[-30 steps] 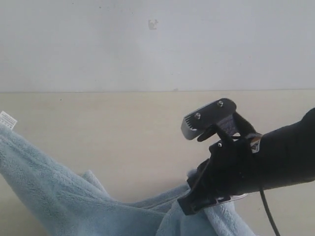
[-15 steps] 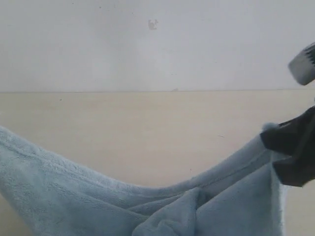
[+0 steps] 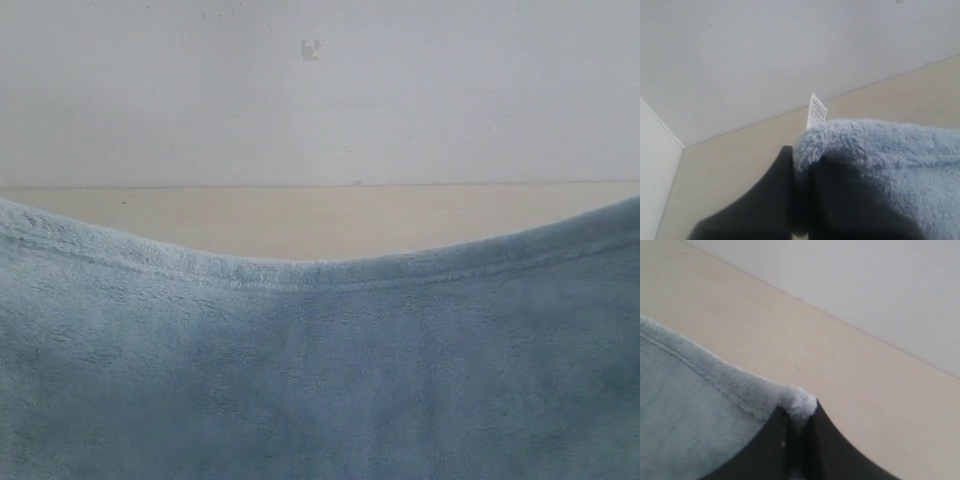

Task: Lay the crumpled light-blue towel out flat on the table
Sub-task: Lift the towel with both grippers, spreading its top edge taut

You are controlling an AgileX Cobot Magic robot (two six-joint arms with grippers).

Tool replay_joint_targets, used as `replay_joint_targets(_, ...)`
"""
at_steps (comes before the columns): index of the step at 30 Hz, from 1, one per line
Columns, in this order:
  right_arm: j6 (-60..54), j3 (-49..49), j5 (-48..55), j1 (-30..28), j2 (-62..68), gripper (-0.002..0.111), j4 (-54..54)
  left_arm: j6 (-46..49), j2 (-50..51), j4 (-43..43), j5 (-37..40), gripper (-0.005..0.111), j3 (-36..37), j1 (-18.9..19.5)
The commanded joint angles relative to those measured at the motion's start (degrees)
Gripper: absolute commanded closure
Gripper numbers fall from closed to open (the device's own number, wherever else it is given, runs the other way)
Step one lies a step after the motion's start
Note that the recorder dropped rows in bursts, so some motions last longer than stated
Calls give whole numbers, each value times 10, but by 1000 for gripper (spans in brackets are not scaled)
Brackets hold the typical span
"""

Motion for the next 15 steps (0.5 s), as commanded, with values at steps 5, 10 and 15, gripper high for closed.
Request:
replay_joint_targets(5,8,-97,87,-2,-43,108,-15,95,-14,-105,105,103,-86,3)
replay_joint_targets(10,5,-132,142,-2,-66,108,-16,106,-14,-156,114,103,-120,3)
replay_joint_targets(15,5,-138,165,-2,-86,108,-27,121,-17,-171,133,103,-135,3)
